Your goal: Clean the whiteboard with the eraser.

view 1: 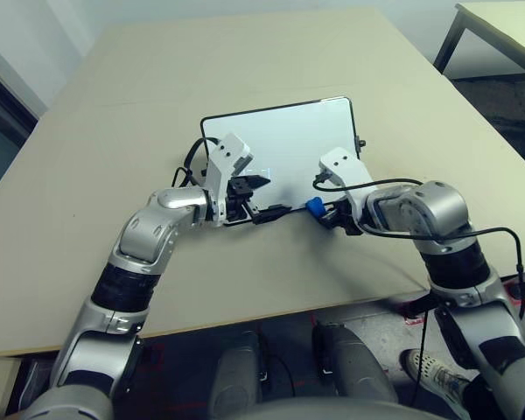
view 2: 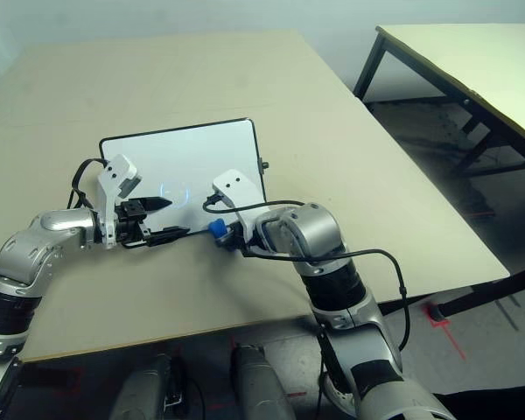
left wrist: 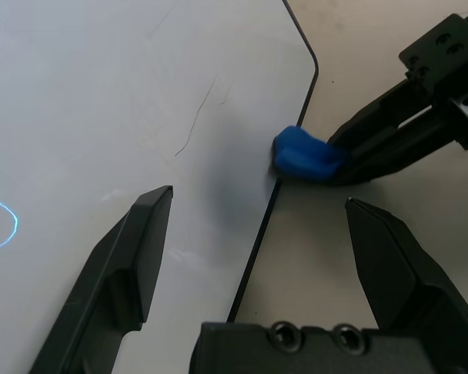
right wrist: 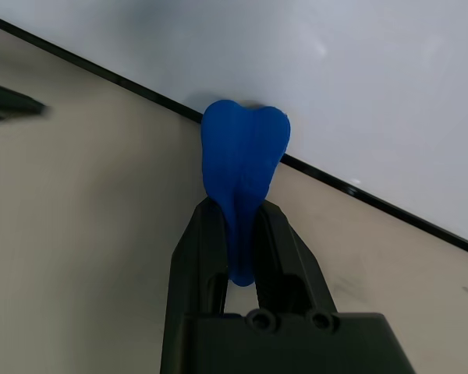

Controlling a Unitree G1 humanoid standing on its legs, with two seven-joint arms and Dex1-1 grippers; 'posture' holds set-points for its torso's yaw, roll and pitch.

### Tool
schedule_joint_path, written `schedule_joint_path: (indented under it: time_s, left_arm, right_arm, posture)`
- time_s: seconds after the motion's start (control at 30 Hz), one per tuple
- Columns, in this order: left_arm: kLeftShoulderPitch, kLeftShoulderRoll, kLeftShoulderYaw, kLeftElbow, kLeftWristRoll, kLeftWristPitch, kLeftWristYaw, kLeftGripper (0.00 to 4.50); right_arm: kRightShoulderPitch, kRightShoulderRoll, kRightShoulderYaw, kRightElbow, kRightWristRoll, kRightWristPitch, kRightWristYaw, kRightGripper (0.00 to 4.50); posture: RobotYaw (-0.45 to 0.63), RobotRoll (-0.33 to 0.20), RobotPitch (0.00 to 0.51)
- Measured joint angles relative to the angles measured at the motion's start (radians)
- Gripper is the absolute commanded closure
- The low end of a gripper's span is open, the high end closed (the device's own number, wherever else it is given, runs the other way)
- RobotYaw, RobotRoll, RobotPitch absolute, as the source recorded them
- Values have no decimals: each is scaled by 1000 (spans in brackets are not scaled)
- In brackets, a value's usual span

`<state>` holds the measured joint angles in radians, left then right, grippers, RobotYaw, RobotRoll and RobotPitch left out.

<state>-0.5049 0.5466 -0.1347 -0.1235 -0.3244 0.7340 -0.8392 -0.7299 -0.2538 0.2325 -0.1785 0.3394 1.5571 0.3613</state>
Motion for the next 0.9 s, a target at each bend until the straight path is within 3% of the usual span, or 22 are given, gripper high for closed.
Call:
schedule_joint_path:
  time_s: [0.23, 0.43, 0.6, 0.9]
  left_arm:
    - [0, 1, 0, 0, 0, 0, 0, 0]
    - [1, 2, 0, 0, 0, 0, 1, 0]
    - [-4, 2, 0, 1, 0, -2, 0, 0]
    - [-15, 1, 0, 6, 1, -9, -3, 0]
  right_arm:
    - [-3, 26, 5, 4, 0, -5, -6, 4061]
    - [-3, -104, -8, 49, 1, -59, 19, 4062]
    - [-3, -152, -23, 91, -2, -100, 20, 4062]
    - [-60, -157, -105, 138, -34, -136, -24, 4063]
  posture:
    - [-84, 0, 151]
    - [-93, 0, 140]
    - [-102, 0, 134]
    - [-98, 0, 128]
